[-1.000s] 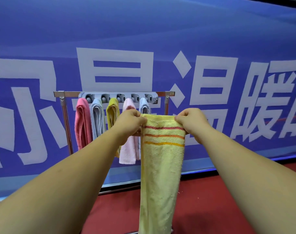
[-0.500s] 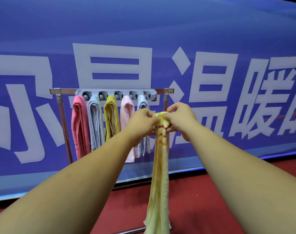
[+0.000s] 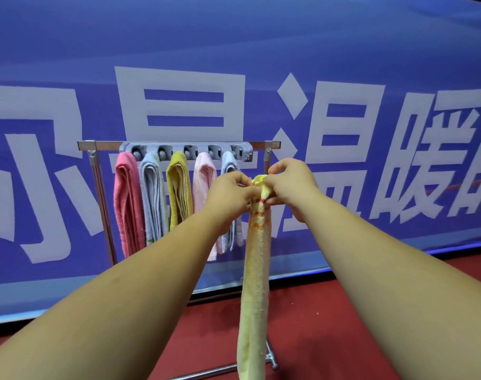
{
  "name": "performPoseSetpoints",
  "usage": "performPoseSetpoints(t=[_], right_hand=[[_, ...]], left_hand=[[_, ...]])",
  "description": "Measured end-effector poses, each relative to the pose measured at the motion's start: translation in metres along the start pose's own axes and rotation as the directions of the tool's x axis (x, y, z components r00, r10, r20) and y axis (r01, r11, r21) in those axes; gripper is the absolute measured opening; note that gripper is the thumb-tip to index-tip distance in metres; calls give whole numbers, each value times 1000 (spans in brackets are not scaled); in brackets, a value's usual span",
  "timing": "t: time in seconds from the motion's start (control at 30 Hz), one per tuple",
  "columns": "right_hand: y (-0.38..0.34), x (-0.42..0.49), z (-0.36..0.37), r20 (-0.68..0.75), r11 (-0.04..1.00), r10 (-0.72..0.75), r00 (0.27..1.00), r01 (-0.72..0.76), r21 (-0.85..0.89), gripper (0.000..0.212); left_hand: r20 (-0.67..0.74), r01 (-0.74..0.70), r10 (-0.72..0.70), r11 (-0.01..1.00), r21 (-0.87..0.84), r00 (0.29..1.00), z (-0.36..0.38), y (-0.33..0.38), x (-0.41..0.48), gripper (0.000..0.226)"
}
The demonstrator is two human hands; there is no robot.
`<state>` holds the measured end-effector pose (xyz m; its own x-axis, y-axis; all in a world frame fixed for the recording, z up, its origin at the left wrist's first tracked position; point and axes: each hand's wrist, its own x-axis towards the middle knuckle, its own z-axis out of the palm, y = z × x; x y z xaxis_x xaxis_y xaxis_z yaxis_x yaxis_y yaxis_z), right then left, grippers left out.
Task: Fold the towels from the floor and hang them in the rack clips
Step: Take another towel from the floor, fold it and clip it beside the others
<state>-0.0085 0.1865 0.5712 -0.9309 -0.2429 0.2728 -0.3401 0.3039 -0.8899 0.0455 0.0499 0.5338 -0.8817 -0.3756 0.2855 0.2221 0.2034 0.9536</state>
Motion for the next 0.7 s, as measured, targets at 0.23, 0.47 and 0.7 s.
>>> performPoseSetpoints(t=[0.23,0.47,0.7], right_hand=[[2,3,-3,-11,999,21,1000,-21,29,17],[-5,1,-6,55,994,32,998,-37,99,18],[30,6,-20,147,995,54,988,-66,79,33]], left_hand=[[113,51,-44,997,-53,993,3,4,-1,29],[31,-2,-1,996,91,1000,2,2,3,10],[159,1,6,999,-44,987,-9,12,-4,6]])
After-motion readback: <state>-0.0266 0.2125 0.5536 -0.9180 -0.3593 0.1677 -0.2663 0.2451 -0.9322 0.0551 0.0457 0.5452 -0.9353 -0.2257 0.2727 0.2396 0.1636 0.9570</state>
